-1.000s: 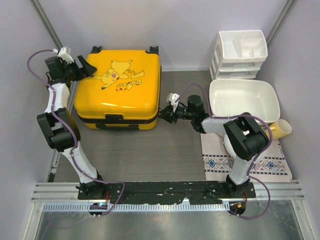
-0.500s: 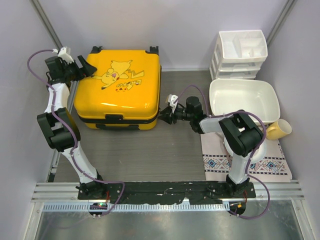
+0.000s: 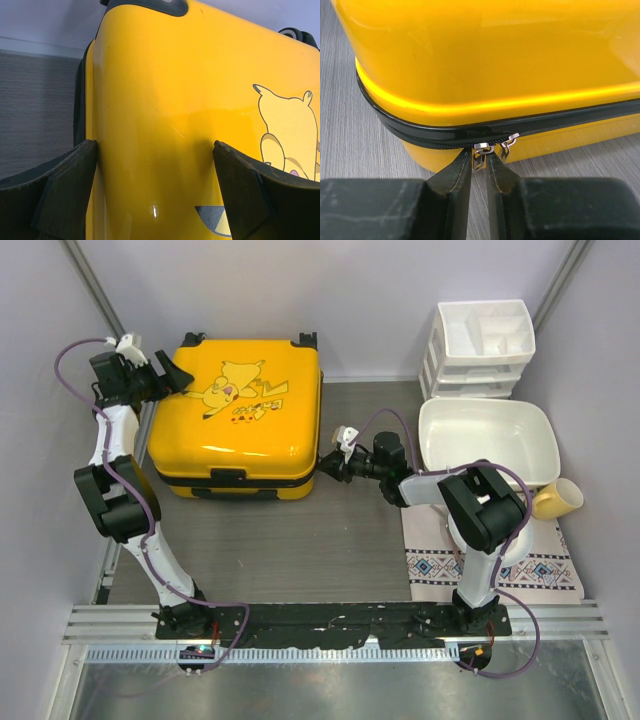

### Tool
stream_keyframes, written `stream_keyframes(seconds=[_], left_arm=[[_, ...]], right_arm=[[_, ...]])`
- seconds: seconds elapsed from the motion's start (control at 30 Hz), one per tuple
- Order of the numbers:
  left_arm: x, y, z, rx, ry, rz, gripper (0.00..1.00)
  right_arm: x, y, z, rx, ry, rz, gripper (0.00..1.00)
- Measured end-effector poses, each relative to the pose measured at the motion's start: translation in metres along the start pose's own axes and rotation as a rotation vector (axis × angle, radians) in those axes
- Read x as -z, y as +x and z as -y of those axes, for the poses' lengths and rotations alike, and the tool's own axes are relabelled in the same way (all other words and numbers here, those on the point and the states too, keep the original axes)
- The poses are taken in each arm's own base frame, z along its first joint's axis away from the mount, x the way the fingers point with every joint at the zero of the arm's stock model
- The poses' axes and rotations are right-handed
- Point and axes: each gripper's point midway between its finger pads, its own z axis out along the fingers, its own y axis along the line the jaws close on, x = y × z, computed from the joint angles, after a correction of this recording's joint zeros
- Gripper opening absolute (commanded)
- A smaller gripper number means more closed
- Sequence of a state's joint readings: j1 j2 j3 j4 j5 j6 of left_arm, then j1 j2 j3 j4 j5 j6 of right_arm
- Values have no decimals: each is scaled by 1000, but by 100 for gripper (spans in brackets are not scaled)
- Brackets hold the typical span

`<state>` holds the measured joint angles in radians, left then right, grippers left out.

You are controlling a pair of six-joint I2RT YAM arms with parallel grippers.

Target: Open, take out, and arrange the luggage

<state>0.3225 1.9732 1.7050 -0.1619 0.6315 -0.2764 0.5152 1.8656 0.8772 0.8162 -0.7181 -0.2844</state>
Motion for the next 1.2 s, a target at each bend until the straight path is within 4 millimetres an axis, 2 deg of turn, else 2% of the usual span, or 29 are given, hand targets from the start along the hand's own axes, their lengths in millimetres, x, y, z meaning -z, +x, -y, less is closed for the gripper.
stream_keyframes(seconds=[0.17,0.23,0.27,0.63,1.03,1.2], left_arm=[[0,0,0,1,0,-2,92],[0,0,0,1,0,-2,92],[0,0,0,1,0,-2,92],[5,7,-2,10,7,19,91],[41,31,9,32,3,56,90],[57,41,11,68,11,61,91]], right_arm=[[0,-1,2,12,5,2,11],[0,-1,2,16,5,2,2],[0,0,2,22,6,2,1],[10,-4,-4,31,11,-19,1],[19,2,-26,-38,29,-128,1],[34,0,-46,-67,43,-168,1]])
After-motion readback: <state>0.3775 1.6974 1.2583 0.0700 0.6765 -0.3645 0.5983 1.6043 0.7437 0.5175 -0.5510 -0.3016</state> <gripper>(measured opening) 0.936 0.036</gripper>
